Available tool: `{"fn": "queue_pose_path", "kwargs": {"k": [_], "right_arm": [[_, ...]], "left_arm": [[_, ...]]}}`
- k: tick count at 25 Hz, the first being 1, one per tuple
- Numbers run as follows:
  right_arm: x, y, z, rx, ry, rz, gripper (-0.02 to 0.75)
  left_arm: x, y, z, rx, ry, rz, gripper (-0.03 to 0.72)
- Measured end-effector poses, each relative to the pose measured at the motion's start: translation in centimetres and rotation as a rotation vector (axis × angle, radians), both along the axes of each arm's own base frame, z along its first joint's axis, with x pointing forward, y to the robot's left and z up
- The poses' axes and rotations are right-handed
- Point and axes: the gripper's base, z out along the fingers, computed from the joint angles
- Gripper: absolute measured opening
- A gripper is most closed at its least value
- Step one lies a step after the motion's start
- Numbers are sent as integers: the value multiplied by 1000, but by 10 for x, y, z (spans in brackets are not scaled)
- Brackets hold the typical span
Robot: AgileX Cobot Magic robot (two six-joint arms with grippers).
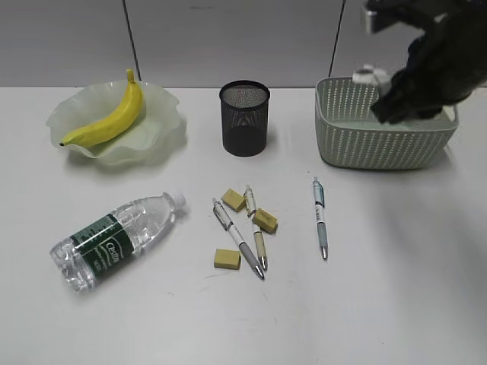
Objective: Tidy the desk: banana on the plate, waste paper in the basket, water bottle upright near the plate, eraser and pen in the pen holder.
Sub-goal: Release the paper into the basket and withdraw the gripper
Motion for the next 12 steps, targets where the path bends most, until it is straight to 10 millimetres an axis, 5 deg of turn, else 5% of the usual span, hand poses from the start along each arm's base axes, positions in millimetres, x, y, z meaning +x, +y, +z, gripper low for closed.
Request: {"fn": "queue_pose_path", "kwargs": {"k": [5, 12], "right_arm": [[42, -14, 17, 28, -168, -77, 108], [102, -21, -33, 20, -136, -134, 108]], "left_arm": [[0, 0, 0, 0, 0, 0, 321], [0, 0, 0, 0, 0, 0, 321]]}}
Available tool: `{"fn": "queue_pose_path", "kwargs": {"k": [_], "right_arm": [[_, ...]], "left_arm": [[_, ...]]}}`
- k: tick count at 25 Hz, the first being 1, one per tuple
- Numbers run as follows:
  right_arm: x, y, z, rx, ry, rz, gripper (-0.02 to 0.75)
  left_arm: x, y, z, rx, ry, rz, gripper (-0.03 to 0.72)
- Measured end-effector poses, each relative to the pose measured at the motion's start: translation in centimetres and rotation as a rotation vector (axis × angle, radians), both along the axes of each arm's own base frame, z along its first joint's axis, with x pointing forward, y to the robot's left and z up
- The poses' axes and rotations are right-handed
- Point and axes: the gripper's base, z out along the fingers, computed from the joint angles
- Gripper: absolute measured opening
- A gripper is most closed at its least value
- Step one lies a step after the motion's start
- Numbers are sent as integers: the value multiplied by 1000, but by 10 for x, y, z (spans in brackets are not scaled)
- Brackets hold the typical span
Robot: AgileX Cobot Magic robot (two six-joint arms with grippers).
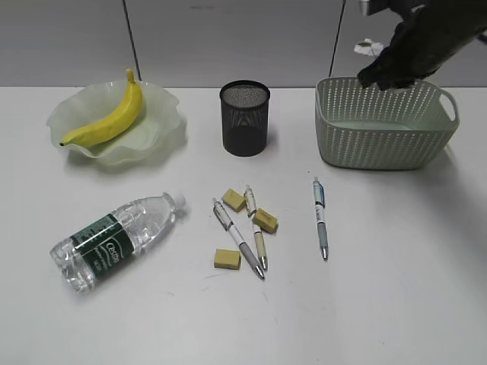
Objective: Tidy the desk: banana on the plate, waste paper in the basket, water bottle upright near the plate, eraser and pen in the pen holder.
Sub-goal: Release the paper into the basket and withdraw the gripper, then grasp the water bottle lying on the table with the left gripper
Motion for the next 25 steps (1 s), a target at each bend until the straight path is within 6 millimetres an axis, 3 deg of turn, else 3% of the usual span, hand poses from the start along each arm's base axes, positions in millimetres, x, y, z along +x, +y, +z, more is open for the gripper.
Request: {"fn": "queue_pose_path", "kwargs": {"k": [4, 9, 12, 16, 19, 25], "right_arm": [[20, 6, -33, -5, 46, -6, 151], [30, 8, -44, 58, 54, -87, 473], [31, 8, -42, 81, 44, -111, 580], [19, 3, -31, 46, 126, -142, 594], [1, -4, -12, 1, 225, -177, 572], [-46, -19, 52, -17, 279, -220, 533]], "left_arm": [[0, 0, 0, 0, 0, 0, 321], [0, 0, 0, 0, 0, 0, 321], [0, 0, 0, 0, 0, 0, 321], [0, 0, 0, 0, 0, 0, 319], [0, 0, 0, 0, 0, 0, 319], [0, 0, 0, 0, 0, 0, 319]]}}
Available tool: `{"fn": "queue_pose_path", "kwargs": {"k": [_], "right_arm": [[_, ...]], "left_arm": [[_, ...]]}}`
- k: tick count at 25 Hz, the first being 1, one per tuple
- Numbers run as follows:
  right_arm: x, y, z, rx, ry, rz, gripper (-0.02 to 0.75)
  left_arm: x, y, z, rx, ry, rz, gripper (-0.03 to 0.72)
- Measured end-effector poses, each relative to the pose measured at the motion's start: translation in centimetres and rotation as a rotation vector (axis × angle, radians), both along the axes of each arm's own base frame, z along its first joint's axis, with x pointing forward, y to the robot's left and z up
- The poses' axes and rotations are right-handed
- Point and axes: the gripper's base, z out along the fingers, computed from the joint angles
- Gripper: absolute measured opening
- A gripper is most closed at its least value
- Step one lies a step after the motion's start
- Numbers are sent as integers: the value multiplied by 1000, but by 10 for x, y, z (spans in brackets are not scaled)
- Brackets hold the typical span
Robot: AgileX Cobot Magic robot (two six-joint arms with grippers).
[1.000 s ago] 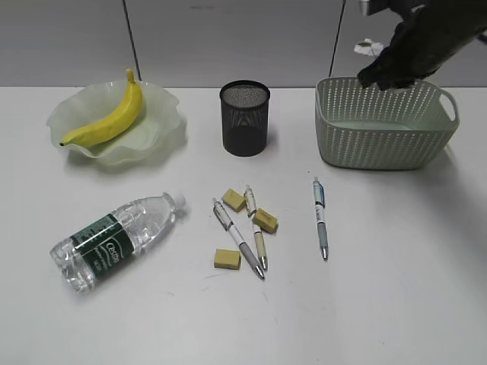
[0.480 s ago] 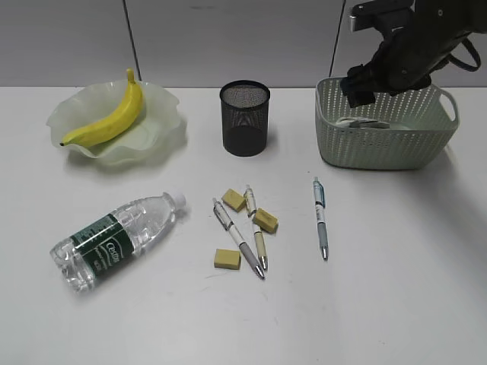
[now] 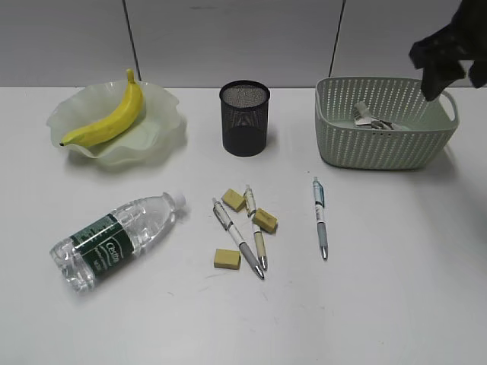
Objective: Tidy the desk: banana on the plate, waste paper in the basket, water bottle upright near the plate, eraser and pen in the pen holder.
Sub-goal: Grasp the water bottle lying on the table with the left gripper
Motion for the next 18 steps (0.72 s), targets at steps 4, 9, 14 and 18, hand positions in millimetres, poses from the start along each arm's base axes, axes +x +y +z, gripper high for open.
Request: {"fn": "queue_pose_path", "kwargs": {"k": [4, 9, 14, 18], "right_arm": [[-54, -9, 46, 76, -68, 25, 529], [-138, -24, 78, 171, -163, 59, 528], [-220, -45, 75, 207, -214, 66, 528], [-278, -60, 58, 220, -260, 72, 528]], "left_arm": [[0, 0, 0, 0, 0, 0, 319], [0, 0, 0, 0, 0, 0, 319], [0, 0, 0, 0, 0, 0, 319], [0, 0, 0, -1, 0, -1, 319]]}}
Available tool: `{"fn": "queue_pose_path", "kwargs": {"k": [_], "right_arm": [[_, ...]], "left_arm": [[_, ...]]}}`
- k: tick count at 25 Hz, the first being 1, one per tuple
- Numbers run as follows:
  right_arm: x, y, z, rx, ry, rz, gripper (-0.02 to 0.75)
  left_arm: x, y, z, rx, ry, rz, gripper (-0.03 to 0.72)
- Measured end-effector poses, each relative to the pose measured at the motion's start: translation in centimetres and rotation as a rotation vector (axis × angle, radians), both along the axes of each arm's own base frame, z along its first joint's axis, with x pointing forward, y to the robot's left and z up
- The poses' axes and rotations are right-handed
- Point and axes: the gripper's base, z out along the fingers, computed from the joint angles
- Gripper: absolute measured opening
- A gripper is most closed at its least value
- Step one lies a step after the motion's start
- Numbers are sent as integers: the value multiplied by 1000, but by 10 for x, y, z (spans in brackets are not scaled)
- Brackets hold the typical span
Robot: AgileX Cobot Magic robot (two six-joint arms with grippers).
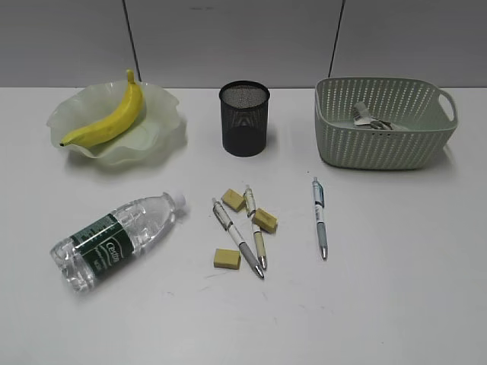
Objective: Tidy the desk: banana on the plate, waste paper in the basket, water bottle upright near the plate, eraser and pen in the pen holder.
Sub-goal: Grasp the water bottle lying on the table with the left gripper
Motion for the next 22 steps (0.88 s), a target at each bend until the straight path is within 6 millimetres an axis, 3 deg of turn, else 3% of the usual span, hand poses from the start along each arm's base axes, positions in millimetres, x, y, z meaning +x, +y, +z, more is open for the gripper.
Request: {"fn": "queue_pose_path", "kwargs": {"k": [6, 11, 17, 22], "right_arm": [[-67, -17, -35, 50, -167, 3, 528], [-96, -25, -58, 89, -309, 3, 527], [-98, -26, -62, 104, -385, 7, 517], [-93, -25, -65, 111, -409, 6, 517]], "left_arm": [[0, 0, 0, -2, 0, -2, 314], [0, 0, 0, -2, 0, -2, 314], [7, -1, 0, 2, 39, -2, 314], [24, -7, 10, 42, 74, -64, 313]]}}
